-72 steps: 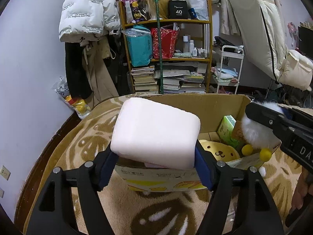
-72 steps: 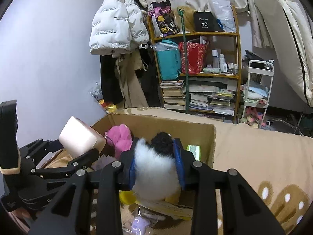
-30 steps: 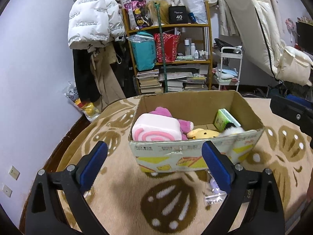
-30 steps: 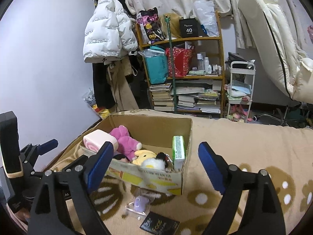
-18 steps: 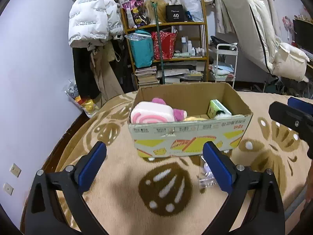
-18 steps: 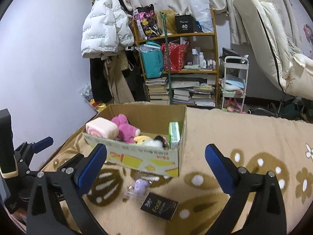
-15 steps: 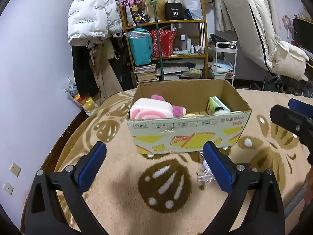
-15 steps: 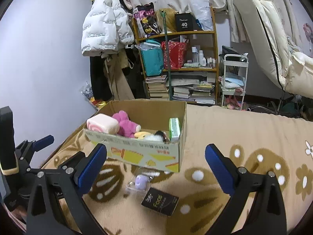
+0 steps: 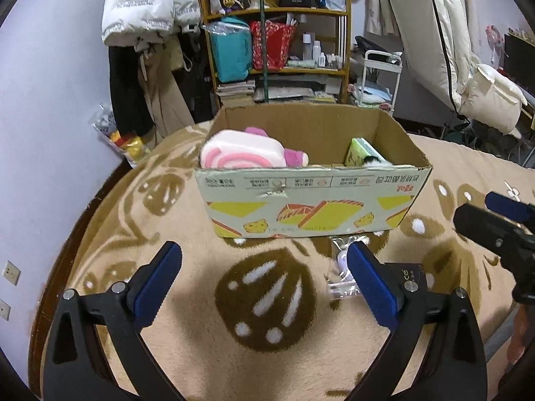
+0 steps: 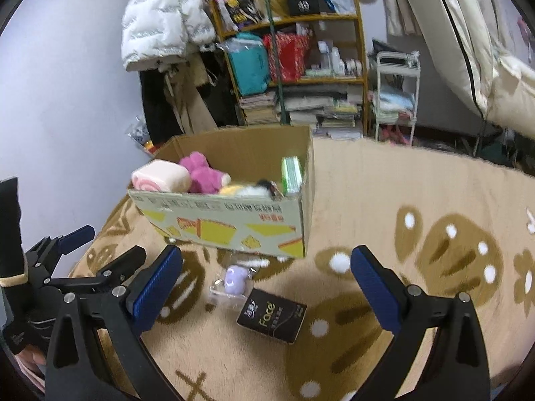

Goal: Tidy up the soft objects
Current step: 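Lower the left tool to the clear bag while the right tool reaches the black Face pack, then grasp the clear bag with the left tool while the right tool grasps the Face pack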

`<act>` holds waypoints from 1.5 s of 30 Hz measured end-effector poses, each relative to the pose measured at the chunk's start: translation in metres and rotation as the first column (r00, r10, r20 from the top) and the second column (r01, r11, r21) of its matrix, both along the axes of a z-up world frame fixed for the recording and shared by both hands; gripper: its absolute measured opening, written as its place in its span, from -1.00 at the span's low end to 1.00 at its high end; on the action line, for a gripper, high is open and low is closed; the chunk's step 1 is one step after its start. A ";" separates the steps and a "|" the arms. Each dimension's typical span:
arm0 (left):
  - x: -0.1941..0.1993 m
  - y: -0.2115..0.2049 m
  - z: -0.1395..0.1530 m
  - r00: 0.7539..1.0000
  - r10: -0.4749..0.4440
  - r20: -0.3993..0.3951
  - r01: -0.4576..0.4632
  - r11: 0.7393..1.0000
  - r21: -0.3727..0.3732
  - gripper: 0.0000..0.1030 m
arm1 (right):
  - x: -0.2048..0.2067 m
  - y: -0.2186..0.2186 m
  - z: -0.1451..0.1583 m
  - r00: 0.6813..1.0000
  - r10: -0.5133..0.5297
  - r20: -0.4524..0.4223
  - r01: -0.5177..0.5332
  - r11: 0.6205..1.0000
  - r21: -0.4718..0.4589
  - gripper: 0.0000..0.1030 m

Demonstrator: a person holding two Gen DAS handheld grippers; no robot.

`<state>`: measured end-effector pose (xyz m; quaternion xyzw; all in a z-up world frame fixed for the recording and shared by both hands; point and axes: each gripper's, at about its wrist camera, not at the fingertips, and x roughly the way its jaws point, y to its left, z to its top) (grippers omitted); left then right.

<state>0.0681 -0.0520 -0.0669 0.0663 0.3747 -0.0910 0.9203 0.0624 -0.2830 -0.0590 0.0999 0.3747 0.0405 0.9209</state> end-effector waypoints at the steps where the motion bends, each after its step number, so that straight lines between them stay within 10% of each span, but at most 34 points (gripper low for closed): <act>1: 0.002 -0.001 -0.002 1.000 -0.004 -0.008 0.004 1.000 -0.001 0.91 | 0.002 -0.002 -0.004 1.000 -0.010 -0.015 0.010 1.000 0.009 1.00; 30: 0.034 -0.044 -0.074 0.965 -0.159 -0.209 0.164 0.986 0.006 0.91 | 0.043 -0.019 -0.078 0.942 -0.058 -0.331 0.109 0.984 0.138 0.81; 45: 0.038 -0.057 -0.091 0.944 -0.190 -0.269 0.194 0.981 -0.012 0.91 | 0.056 -0.016 -0.103 0.899 -0.041 -0.437 0.125 0.979 0.164 0.23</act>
